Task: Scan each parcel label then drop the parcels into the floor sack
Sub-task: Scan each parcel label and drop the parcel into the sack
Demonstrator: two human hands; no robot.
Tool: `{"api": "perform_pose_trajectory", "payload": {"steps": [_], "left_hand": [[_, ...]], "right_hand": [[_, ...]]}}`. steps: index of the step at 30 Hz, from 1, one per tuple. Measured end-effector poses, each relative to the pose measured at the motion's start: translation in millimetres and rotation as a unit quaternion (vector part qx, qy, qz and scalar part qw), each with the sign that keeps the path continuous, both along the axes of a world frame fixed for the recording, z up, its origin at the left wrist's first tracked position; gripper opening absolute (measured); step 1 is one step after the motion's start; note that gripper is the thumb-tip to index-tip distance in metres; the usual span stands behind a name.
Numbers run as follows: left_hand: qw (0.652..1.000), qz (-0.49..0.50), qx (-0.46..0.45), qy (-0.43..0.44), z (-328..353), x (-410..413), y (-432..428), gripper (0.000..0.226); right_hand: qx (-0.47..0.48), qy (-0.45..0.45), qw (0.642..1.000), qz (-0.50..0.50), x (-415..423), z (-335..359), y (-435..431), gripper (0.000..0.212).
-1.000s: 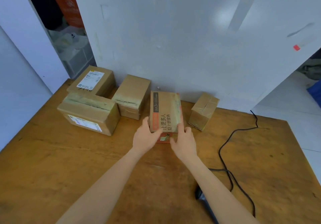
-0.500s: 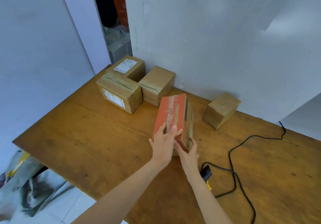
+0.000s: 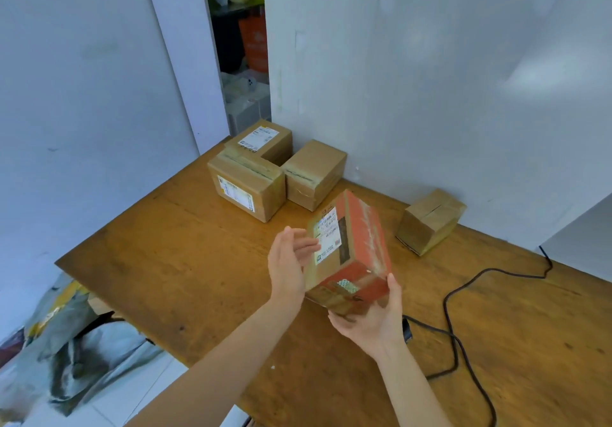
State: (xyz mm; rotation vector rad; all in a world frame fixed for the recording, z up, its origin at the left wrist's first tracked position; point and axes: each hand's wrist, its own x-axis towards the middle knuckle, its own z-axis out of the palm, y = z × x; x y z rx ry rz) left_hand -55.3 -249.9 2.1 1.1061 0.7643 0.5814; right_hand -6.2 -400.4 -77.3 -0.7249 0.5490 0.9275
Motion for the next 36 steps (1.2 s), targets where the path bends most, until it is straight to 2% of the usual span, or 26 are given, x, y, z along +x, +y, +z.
{"api": "perform_pose_trajectory", "payload": {"steps": [2,3,4,7,10,11,13,15,18,19,21,22,23,24,26,28,30,32,34,36], "left_hand": [[0.996,0.067,-0.014,0.048,-5,0,18,0.018],[0.994,0.075,-0.03,0.074,-9,0,29,0.012],[0.992,0.061,-0.049,0.1,-16,0,40,0.015],[0.982,-0.038,-0.107,0.148,-33,-4,60,0.053],[0.971,-0.134,-0.142,0.14,-50,-8,67,0.085],[0.965,-0.168,-0.155,0.127,-54,-8,68,0.087],[0.951,-0.219,-0.19,0.108,-59,-8,71,0.074],[0.942,-0.23,-0.216,0.115,-68,-8,76,0.069],[0.943,-0.228,-0.209,0.124,-81,-7,87,0.074],[0.946,-0.223,-0.202,0.123,-83,-6,92,0.072],[0.951,-0.224,-0.174,0.119,-87,-1,103,0.072],[0.954,-0.231,-0.156,0.114,-88,2,109,0.076],[0.954,-0.24,-0.141,0.109,-89,5,113,0.082],[0.953,-0.252,-0.13,0.108,-90,7,115,0.086],[0.948,-0.275,-0.124,0.097,-90,11,118,0.084],[0.94,-0.303,-0.127,0.086,-89,14,118,0.078],[0.934,-0.324,-0.13,0.076,-89,19,115,0.075],[0.926,-0.348,-0.133,0.064,-90,23,111,0.075],[0.915,-0.376,-0.135,0.055,-90,26,108,0.076],[0.905,-0.398,-0.14,0.049,-91,29,104,0.077]], "right_hand": [[0.066,0.053,0.996,-0.005,-5,0,-5,0.102],[0.088,0.066,0.994,0.005,-8,0,-7,0.103],[0.103,0.073,0.992,0.015,-12,-1,-7,0.104],[0.118,0.089,0.988,0.036,-24,-8,-7,0.106],[0.141,0.106,0.983,0.057,-41,-16,-1,0.11],[0.147,0.108,0.981,0.065,-46,-18,2,0.111],[0.153,0.103,0.98,0.079,-54,-22,7,0.113],[0.151,0.09,0.981,0.086,-62,-26,11,0.113],[0.083,0.069,0.991,0.084,-66,-24,17,0.107],[0.025,0.061,0.995,0.072,-65,-22,20,0.101],[-0.163,-0.006,0.985,0.054,-59,-18,23,0.08],[-0.266,-0.064,0.96,0.051,-58,-17,22,0.068],[-0.367,-0.133,0.92,0.046,-57,-16,19,0.056],[-0.455,-0.211,0.864,0.044,-57,-16,12,0.043],[-0.566,-0.342,0.748,0.06,-56,-14,-3,0.025],[-0.652,-0.376,0.653,0.083,-57,-18,-17,0.03],[-0.727,-0.352,0.579,0.109,-58,-27,-25,0.045],[-0.77,-0.305,0.545,0.13,-58,-38,-27,0.062],[-0.787,-0.274,0.532,0.148,-57,-45,-28,0.078],[-0.791,-0.262,0.526,0.168,-55,-51,-29,0.085]]}}
